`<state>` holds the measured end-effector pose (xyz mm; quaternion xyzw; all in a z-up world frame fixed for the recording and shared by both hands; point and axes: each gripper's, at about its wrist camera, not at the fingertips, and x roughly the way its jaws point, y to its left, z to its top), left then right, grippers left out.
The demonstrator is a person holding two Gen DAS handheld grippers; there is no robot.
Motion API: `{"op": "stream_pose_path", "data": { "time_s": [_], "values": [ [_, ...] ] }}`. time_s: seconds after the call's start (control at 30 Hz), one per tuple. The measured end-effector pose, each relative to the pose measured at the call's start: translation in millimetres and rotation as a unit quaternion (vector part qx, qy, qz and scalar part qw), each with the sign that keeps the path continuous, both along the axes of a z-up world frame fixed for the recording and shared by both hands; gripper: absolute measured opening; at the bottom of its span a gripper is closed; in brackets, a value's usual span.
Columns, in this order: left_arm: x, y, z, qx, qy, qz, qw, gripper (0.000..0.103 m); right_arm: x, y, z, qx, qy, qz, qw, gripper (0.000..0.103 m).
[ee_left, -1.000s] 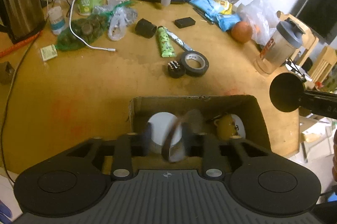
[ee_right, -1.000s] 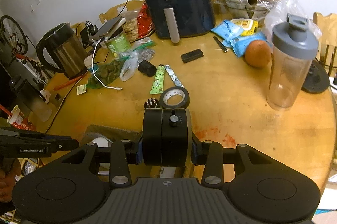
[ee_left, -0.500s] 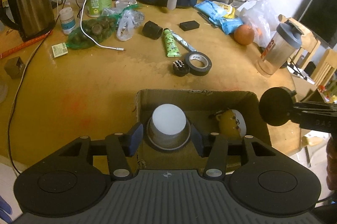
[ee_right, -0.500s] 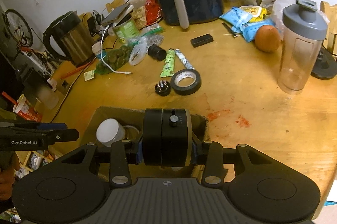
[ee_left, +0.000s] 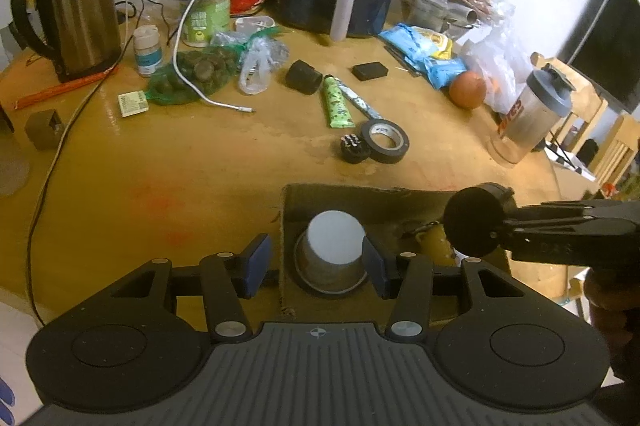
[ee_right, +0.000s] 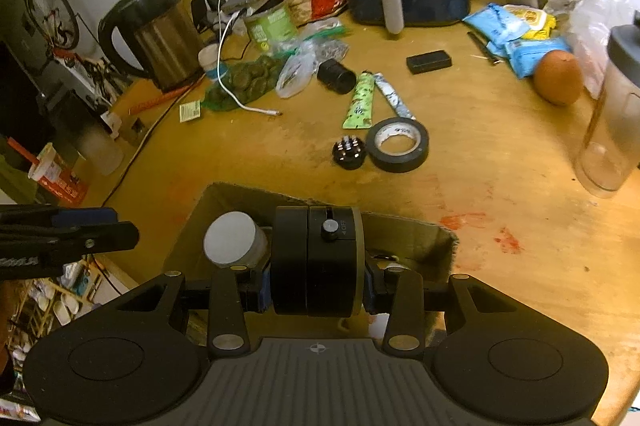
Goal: Organize objects
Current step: 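Lower the tape ring and black container into the box and open both tools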
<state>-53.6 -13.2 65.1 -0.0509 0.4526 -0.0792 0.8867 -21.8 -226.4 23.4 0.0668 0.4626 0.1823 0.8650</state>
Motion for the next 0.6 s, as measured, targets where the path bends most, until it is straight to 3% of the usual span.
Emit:
{"op": "stream_pose_path", "data": {
  "time_s": [0.43, 0.53, 0.6],
  "values": [
    [-11.4, 29.7, -1.2, -0.005, 0.006, 0.041, 0.9991, 0.049, 31.4, 34.0, -20.8, -0.021, 0.047, -0.014, 0.999, 0.044],
    [-10.5, 31.0, -1.7, -0.006, 0.007, 0.039, 0.9992, 0.049, 34.3, 33.6, -21.9, -0.031, 0.043, -0.032, 0.998, 0.046],
    [-8.4, 29.9, -3.3, -0.006, 0.009, 0.034, 0.9994, 0.049, 33.7, 30.0, -18.8, -0.025, 0.036, -0.035, 0.998, 0.053]
  ]
}}
